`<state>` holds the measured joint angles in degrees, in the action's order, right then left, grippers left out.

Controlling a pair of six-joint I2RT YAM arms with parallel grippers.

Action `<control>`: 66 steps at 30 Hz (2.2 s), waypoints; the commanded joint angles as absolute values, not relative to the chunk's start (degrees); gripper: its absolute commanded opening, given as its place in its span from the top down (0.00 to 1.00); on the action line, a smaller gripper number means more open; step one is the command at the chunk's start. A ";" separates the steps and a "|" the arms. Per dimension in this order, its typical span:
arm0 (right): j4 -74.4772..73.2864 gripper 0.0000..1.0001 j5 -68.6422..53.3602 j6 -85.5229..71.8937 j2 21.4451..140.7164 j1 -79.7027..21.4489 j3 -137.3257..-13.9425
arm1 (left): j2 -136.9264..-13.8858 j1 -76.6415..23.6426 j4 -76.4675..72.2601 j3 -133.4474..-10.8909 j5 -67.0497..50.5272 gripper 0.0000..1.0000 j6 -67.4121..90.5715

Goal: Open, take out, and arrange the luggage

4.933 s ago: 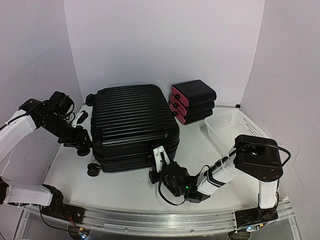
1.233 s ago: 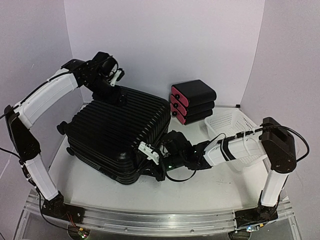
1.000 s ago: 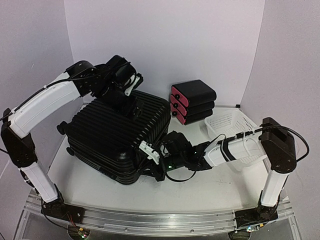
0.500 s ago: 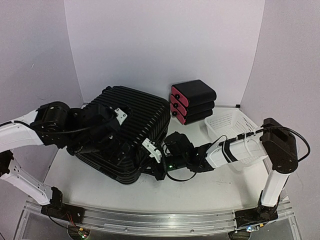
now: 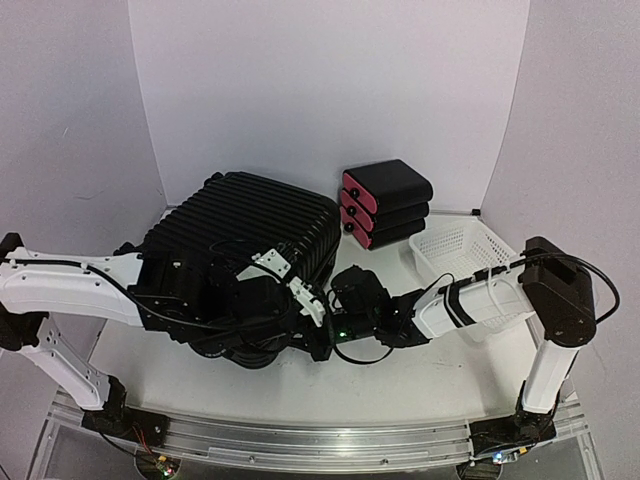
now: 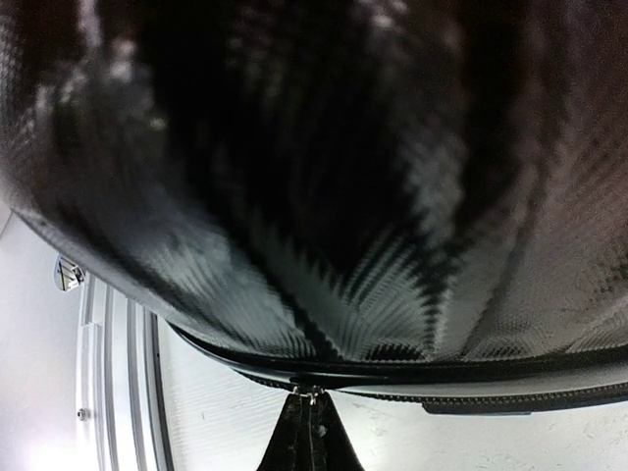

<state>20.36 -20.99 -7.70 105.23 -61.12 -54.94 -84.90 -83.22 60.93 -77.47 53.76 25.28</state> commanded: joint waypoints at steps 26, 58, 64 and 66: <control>7.09 1.00 -33.02 24.03 105.38 -48.88 -63.65 | -77.68 -80.30 73.51 -72.47 47.75 0.01 47.96; 26.96 1.00 -21.37 -2.24 107.53 -59.12 -64.49 | -86.82 -71.59 68.13 -75.24 46.14 0.01 42.80; 22.35 1.00 -14.22 10.26 106.42 -58.01 -61.54 | -87.29 -70.98 75.34 -72.47 46.41 0.01 50.80; 19.07 1.00 -14.26 15.78 106.76 -56.69 -61.56 | -86.93 -70.81 76.26 -71.81 46.37 0.01 52.19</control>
<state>18.61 -19.05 5.04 108.92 -59.29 -61.32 -87.39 -72.58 64.51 -75.33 47.97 43.59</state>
